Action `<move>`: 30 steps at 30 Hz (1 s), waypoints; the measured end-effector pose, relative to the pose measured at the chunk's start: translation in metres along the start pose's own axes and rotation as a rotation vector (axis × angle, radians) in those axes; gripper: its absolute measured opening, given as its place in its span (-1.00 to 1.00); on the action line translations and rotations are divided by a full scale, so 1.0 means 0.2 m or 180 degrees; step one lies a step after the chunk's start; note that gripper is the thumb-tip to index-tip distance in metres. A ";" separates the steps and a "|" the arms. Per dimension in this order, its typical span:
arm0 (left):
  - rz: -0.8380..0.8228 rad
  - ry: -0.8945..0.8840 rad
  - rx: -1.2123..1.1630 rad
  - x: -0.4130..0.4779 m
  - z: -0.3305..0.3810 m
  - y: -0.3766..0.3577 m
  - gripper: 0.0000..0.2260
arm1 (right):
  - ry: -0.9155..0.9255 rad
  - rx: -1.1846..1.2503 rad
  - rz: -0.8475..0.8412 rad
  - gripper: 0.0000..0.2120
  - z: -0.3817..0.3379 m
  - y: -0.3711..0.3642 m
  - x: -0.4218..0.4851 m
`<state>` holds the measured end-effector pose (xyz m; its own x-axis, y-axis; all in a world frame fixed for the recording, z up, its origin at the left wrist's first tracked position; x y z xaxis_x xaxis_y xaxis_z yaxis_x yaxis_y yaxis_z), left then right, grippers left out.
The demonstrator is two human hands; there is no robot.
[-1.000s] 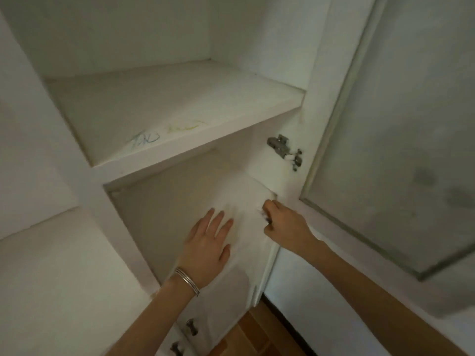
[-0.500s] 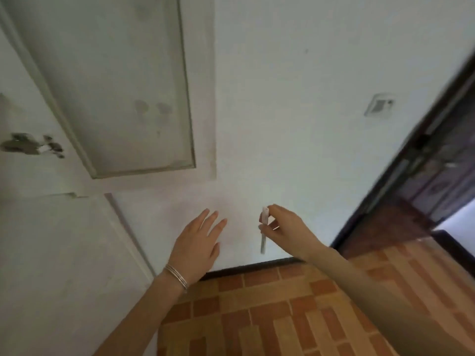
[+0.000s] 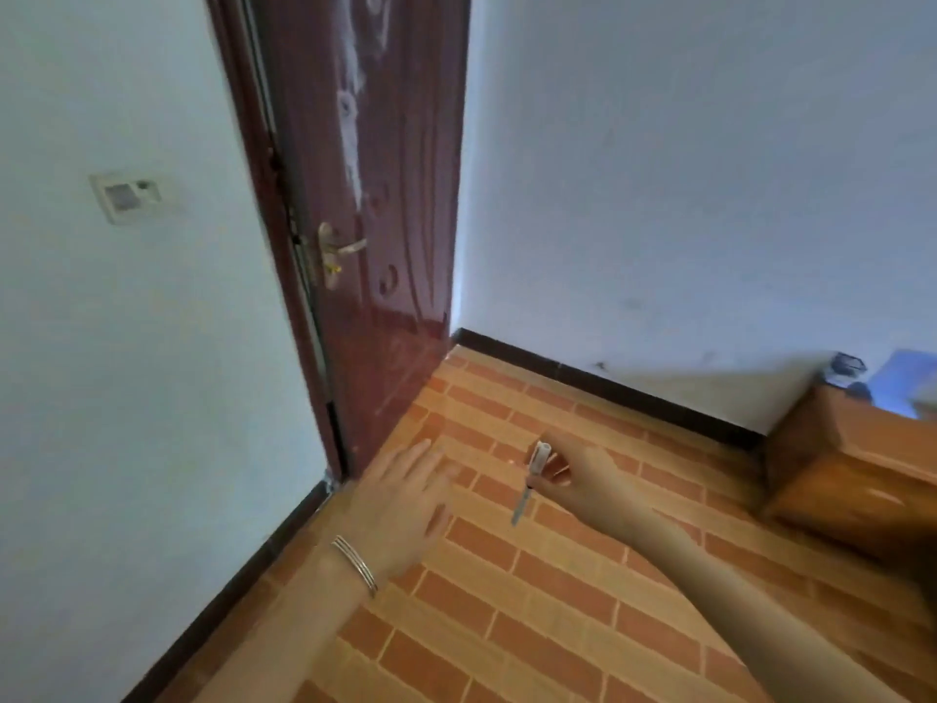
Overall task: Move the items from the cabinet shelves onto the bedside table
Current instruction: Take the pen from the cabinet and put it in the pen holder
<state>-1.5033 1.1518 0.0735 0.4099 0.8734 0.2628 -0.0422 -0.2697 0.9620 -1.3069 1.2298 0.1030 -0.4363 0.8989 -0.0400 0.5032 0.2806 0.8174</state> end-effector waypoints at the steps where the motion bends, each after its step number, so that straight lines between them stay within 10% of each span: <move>1: 0.0004 -0.0154 -0.0056 0.15 0.11 -0.04 -0.56 | -0.0174 -0.0025 0.0100 -0.89 0.16 0.12 -0.04; 16: 0.0015 -0.1926 -0.0579 1.61 1.38 -0.36 -0.57 | -0.1890 0.0100 0.1445 -0.83 1.53 1.08 -0.65; 30: 0.0221 -0.2599 -0.0877 2.92 1.64 -0.67 -0.57 | -0.2387 0.0189 0.1916 -0.88 2.32 1.68 -0.13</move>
<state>-0.9601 1.5659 0.0731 0.9201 0.2655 0.2881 -0.2675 -0.1114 0.9571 -0.7803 1.4565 0.1124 0.4872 0.8733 0.0029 0.5329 -0.2999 0.7912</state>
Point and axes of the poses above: each hand's wrist, its own x-axis towards the middle knuckle, its own y-axis out of the back of the hand, z = x × y, the point moved 4 cm from there along x, towards the middle knuckle, and after that the axes turned 9 degrees about -y, right-handed, at the moved point
